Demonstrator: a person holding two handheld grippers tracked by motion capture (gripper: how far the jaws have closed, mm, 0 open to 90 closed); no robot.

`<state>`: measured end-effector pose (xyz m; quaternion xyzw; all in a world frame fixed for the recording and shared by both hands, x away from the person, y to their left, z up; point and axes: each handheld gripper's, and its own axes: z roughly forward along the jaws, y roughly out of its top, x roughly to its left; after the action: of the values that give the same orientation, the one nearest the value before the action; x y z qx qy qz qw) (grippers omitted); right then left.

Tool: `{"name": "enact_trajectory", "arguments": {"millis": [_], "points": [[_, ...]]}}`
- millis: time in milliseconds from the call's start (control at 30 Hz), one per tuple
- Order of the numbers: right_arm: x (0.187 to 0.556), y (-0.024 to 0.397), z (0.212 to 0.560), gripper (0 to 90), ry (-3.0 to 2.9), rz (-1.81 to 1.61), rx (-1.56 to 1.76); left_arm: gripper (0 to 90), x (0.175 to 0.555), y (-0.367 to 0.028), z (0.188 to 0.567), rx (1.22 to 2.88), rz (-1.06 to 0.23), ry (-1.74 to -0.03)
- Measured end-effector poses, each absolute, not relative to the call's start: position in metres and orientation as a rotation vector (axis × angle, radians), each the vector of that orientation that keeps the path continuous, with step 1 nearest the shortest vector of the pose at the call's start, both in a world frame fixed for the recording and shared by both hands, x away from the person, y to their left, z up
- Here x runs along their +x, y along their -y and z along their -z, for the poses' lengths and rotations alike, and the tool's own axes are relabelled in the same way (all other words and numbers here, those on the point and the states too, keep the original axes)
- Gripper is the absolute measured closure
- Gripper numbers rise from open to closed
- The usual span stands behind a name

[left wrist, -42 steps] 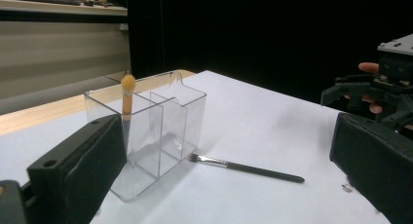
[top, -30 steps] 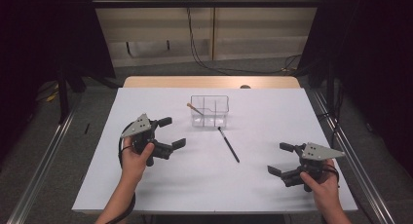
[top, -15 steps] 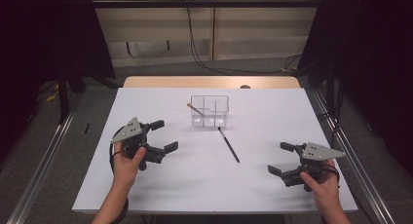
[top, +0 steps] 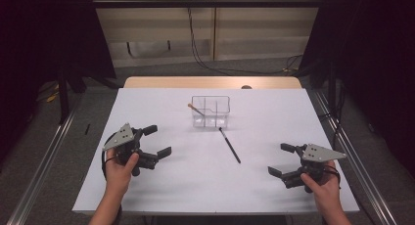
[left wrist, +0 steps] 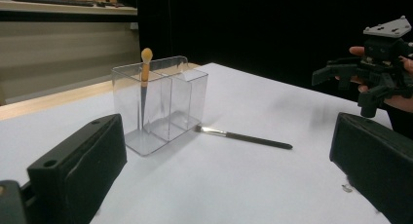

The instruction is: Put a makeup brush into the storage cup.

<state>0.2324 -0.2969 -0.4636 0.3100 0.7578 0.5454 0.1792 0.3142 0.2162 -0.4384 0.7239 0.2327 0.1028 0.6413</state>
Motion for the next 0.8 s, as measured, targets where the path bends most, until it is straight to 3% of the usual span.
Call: {"name": "enact_trajectory", "arguments": {"millis": [800], "points": [[0.232, 0.299, 0.463, 3.3, -2.132, -1.548, 0.883, 0.0, 0.3, -0.25, 0.443, 1.685, -0.283, -0.549]]}}
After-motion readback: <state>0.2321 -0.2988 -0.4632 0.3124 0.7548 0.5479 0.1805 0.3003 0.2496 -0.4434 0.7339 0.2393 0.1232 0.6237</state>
